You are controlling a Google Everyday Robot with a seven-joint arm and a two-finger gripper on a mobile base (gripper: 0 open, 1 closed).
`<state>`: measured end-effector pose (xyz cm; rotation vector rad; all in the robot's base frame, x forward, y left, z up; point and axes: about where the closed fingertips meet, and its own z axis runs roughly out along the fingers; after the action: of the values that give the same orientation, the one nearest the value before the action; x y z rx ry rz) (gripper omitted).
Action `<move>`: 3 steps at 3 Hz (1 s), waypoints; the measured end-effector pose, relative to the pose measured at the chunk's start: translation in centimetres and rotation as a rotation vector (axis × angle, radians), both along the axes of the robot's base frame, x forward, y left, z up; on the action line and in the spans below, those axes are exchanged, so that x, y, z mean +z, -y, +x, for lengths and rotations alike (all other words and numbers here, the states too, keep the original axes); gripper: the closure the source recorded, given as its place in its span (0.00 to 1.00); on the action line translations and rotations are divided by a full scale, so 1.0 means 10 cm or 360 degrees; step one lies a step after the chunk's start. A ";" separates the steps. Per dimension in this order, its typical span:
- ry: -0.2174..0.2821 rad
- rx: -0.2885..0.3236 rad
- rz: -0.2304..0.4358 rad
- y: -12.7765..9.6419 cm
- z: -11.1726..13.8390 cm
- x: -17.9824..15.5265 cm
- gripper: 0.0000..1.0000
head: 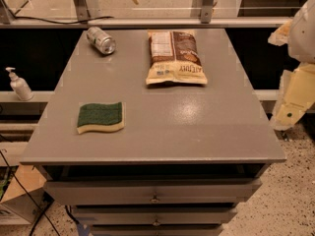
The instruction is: Pick brown chip bag
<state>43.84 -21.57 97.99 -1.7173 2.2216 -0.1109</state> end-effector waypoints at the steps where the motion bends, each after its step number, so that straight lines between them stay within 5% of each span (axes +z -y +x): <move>1: 0.0000 0.0000 0.0000 0.00 0.00 0.00 0.00; 2: -0.0022 0.0015 0.0095 -0.03 0.03 -0.08 0.00; 3: -0.0035 0.0141 0.0251 -0.23 0.10 -0.20 0.00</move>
Offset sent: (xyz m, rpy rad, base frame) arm 0.0080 0.0066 -0.0252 0.1590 0.0582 0.0259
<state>44.85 -19.29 96.02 -1.7344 2.1046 0.1020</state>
